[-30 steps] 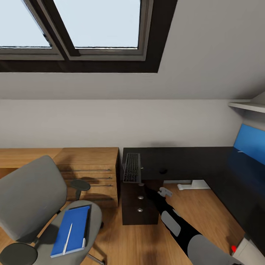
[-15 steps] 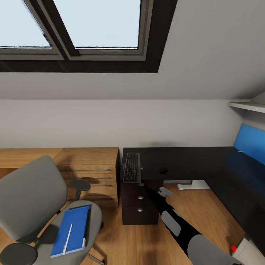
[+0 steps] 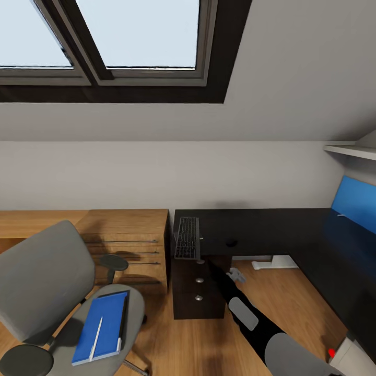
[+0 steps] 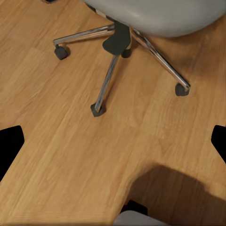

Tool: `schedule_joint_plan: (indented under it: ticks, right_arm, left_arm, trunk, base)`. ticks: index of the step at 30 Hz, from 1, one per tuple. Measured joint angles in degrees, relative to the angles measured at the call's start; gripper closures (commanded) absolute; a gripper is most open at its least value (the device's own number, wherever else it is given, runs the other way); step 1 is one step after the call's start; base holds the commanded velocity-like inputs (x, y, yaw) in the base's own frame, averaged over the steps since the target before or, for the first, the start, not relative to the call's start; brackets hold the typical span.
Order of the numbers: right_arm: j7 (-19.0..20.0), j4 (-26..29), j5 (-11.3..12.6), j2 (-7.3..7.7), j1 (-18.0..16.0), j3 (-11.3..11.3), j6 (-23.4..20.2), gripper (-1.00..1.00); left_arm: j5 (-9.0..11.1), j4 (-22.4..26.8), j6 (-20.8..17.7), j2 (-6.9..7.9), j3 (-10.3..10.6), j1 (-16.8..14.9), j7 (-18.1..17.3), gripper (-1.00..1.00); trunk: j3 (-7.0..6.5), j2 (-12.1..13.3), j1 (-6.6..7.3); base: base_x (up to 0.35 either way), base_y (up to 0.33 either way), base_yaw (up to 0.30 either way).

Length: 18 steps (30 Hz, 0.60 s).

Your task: In the bedroom, organize the workspace by keeping the computer under the desk, ensuring the monitor is on the desk, placing the keyboard on the desk next to the monitor, placing the mouse on the desk next to the keyboard, moving the folder from the swivel chair onto the desk next to the mouse, stacking the notebook on top of the folder with the pen on top of the notebook, and positioning the swivel chair next to the desk.

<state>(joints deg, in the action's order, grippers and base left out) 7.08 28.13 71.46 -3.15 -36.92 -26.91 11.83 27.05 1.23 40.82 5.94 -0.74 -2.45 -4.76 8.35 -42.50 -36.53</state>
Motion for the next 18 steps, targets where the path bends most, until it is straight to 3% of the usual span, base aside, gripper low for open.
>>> schedule_joint_plan:
  ticks: [2,5,18]
  right_arm:
    - [0.03,0.00,4.77,0.02,0.00,-0.06,-0.85,-1.00]
    - [0.03,-0.01,9.59,0.08,0.00,-0.09,-4.04,-1.00]
    - [-0.20,-1.80,11.14,0.07,0.00,-0.26,-5.80,-1.00]
  left_arm:
    - [0.00,-0.01,0.01,0.01,0.00,0.10,0.02,-1.00]
    - [0.00,-0.01,-0.06,0.03,0.01,0.18,0.07,-1.00]
    - [0.00,0.06,-0.27,-0.27,0.02,0.21,0.15,-1.00]
  trunk:
    - [0.00,0.00,0.00]
    - [0.00,0.00,0.00]
    - [0.00,0.00,0.00]
  base:
    - [0.000,0.000,0.000]
    - [0.000,0.000,0.000]
    - [0.000,0.000,0.000]
